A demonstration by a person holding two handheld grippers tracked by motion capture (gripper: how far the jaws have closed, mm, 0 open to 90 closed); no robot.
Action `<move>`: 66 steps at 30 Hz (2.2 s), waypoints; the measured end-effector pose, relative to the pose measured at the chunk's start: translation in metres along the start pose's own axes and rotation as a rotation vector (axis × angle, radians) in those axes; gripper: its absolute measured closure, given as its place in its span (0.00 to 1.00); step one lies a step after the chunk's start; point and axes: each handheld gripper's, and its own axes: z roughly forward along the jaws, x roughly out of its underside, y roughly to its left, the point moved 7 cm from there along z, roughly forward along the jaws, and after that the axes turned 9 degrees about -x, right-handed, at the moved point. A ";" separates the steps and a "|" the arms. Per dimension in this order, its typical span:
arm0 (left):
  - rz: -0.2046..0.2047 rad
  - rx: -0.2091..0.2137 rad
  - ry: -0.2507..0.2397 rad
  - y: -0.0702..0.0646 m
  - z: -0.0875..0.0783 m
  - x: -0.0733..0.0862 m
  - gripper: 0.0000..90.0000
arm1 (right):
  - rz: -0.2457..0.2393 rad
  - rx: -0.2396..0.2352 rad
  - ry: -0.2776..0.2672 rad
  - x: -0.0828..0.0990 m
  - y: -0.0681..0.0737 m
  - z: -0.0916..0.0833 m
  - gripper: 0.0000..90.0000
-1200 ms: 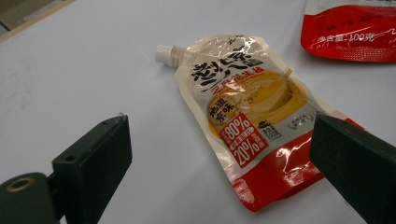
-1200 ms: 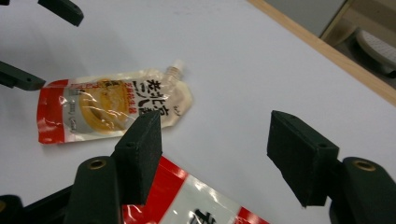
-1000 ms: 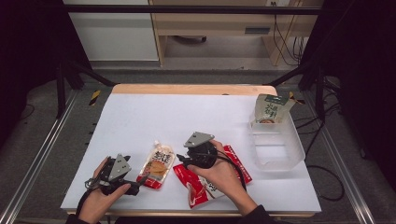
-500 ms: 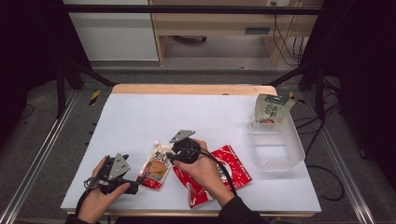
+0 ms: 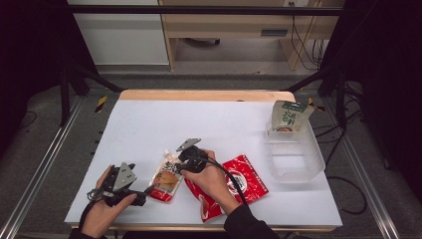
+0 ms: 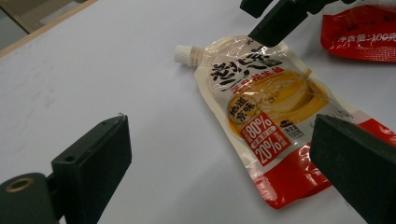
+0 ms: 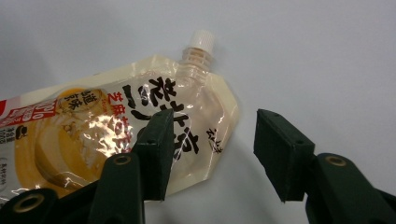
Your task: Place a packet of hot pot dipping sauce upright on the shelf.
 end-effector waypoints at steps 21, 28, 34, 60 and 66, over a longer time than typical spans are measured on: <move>-0.013 0.009 0.008 0.001 0.000 0.001 0.06 | 0.021 -0.036 0.040 0.005 0.001 0.008 0.53; -0.011 0.009 0.008 0.001 0.000 0.001 0.06 | 0.016 -0.049 0.039 0.005 0.002 0.010 0.54; -0.011 0.010 0.009 0.001 0.000 0.001 0.06 | 0.021 -0.053 0.048 0.006 0.002 0.011 0.56; 0.010 0.012 0.008 0.001 0.000 0.001 0.06 | 0.014 -0.069 0.087 0.009 0.006 0.010 0.95; 0.003 0.017 0.017 0.001 0.000 0.002 0.06 | 0.026 -0.078 0.080 0.009 0.006 0.010 0.96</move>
